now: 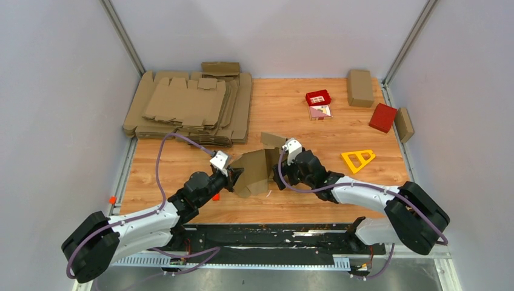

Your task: Fold the paper box

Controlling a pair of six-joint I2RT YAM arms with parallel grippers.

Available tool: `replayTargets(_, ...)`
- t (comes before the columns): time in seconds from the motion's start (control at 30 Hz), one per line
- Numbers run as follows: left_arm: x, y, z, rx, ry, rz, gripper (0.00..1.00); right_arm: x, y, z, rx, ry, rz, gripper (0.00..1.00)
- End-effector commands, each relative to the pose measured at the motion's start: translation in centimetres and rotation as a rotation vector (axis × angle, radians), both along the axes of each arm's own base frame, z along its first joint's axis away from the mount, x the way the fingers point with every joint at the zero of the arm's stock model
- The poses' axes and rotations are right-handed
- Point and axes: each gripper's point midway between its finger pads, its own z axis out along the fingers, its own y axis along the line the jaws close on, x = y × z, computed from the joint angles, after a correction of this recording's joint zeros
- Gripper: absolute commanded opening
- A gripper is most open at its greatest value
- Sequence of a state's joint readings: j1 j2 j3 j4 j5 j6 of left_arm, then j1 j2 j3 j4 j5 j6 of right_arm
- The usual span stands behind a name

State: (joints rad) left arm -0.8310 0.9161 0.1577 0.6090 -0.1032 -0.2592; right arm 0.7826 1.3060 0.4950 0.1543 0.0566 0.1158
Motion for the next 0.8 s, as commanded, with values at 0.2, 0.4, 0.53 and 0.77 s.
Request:
replayTargets(0.2, -0.6, 0.2, -1.0, 0.028, 0.031, -0.014, 0.03, -1.6, 0.5, -0.8, -0.062, 0.019, 0.080, 0.98)
replayTargets(0.4, -0.5, 0.6, -0.4, 0.011, 0.024, 0.013, 0.04, -1.8, 1.1, -0.7, -0.042, 0.012, 0.100, 0.96)
replayTargets(0.53, -0.1, 1.3, -0.7, 0.044, 0.032, 0.045, 0.04, -1.8, 1.2, -1.2, -0.035, 0.014, 0.079, 0.96)
replayTargets(0.77, 0.0, 1.7, -0.5, 0.056, 0.018, 0.057, 0.04, -3.6, 2.0, -2.0, -0.048, 0.021, 0.073, 0.99)
